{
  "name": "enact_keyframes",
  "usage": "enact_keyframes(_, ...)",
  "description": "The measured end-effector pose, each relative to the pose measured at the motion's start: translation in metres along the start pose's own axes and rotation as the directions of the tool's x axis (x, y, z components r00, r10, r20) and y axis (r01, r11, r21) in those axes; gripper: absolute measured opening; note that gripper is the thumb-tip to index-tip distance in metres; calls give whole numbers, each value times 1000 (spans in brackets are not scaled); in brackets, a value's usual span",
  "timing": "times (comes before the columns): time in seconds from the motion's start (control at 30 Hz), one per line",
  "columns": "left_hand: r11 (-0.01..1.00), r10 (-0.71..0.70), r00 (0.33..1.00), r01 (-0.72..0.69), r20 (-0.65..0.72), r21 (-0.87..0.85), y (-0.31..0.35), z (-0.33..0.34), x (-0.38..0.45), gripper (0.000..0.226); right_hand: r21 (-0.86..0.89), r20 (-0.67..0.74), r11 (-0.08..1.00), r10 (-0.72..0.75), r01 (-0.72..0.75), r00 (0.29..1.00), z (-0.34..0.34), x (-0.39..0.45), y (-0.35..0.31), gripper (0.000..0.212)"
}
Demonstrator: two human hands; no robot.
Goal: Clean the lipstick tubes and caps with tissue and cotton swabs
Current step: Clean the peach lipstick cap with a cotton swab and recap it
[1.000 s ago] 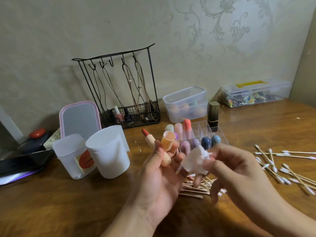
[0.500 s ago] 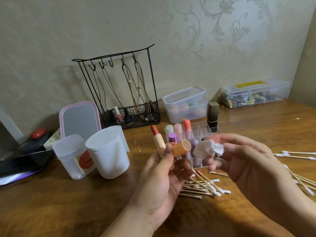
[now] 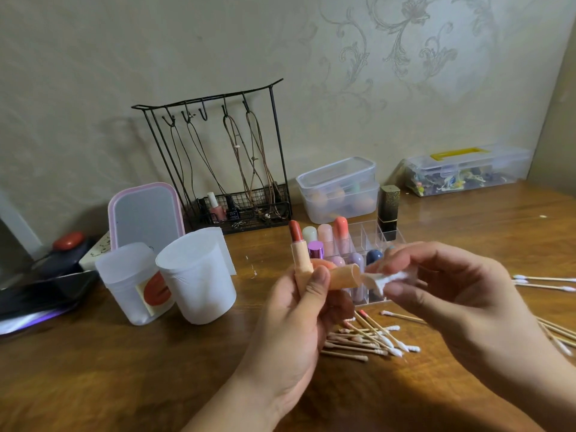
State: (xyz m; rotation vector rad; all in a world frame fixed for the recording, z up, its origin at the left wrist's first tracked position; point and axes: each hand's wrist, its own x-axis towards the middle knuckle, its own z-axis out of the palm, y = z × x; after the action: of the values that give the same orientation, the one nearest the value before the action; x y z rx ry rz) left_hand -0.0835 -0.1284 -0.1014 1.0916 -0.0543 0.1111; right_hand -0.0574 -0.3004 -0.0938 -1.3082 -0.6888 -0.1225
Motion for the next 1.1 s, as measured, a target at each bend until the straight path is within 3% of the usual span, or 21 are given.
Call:
enact_keyframes(0.13,975,74,995,-86,68,203,-1,1,-2,35,-138,-111,990,-57,42,992,5,-2,4,13)
enact_keyframes(0.2,945,110,991,-128,75,300,-2,1,-2,33,-234,-155,971,-89,51,984,6,-2,4,19)
enact_keyframes(0.4,979,79,996,-85,40,187,-6,5,-2,30,-590,-96,802,-182,91,979,4,-3,4,13)
enact_keyframes(0.47,963,96,995,-99,25,251,-8,4,-2,29,-525,-109,845,-180,97,978,2,-4,5,10)
enact_keyframes(0.57,985,67,998,-66,-2,162,-4,5,0,30,-368,-27,927,-88,72,996,3,-4,2,5)
enact_keyframes(0.63,978,87,996,-84,-4,189,-1,4,0,32,-399,20,913,-76,78,997,2,-3,2,15)
enact_keyframes(0.7,960,128,992,-129,24,248,0,5,-1,29,-376,-28,925,-75,59,997,3,-1,1,9)
enact_keyframes(0.8,888,181,982,-190,60,419,3,8,-6,22,-302,-96,953,3,-32,995,-1,-1,2,40)
enact_keyframes(0.83,871,183,981,-194,67,451,3,8,-6,20,-331,-118,942,15,-53,993,-1,-1,1,40)
enact_keyframes(1.0,849,153,986,-162,60,503,-1,3,-4,20,-592,-103,806,-106,24,989,3,-2,-4,11)
enact_keyframes(1.1,952,16,999,-28,43,304,-3,3,-2,28,-746,18,637,-274,195,962,2,-5,-3,21)
